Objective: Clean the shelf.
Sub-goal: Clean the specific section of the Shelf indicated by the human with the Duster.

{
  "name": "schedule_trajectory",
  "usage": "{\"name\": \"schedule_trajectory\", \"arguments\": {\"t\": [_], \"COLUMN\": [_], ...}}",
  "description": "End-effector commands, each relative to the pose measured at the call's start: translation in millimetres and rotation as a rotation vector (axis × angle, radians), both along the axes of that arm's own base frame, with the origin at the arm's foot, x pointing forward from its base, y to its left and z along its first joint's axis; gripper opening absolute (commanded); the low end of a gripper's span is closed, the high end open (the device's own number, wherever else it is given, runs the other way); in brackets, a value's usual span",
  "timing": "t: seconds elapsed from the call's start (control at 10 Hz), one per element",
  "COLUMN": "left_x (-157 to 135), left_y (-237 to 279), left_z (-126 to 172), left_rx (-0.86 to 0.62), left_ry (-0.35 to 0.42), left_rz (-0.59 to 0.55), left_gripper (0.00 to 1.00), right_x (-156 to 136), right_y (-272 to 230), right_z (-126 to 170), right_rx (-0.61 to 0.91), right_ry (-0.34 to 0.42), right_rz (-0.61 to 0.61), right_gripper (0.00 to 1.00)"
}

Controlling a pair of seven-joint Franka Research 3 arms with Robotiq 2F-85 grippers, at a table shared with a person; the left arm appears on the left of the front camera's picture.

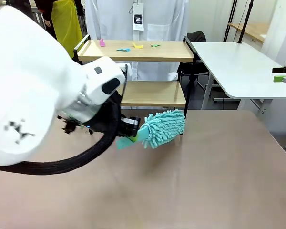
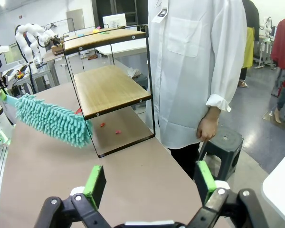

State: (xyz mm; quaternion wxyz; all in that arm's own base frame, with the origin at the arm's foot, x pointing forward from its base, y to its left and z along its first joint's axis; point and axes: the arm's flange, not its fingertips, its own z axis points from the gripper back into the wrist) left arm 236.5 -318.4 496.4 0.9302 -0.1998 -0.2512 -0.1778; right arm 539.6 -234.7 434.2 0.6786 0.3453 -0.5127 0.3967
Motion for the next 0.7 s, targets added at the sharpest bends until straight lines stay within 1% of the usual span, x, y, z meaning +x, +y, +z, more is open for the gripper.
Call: {"name": "schedule_trajectory", "arguments": {"t": [0.0,0.2,0.4,0.6], "left_x": [5,11,12,14], "left_y": [-17,-37,-46,-51], "left_z": [-25,-45,-52,-53], "left_rx": [-0.017,0.007,0.02,-0.014], "left_ry": [-0.059,-0.118,-0.124,-0.143], "left_rz": [0.064,0.144,0.149,0.167], "left_gripper": [0.13,0.13,0.13,0.13], "right_x": [0,0,0,0], "right_y": [2,2,2,2], "right_z": [2,2,2,2], "right_rx": [-0.001,-0.001,-0.001,-0.001], "right_ry": [-0.003,-0.003,-0.003,-0.003], "right_rz": [0.001,0.001,0.001,0.001], "right_gripper": [1.0,1.0,1.0,1.0]}}
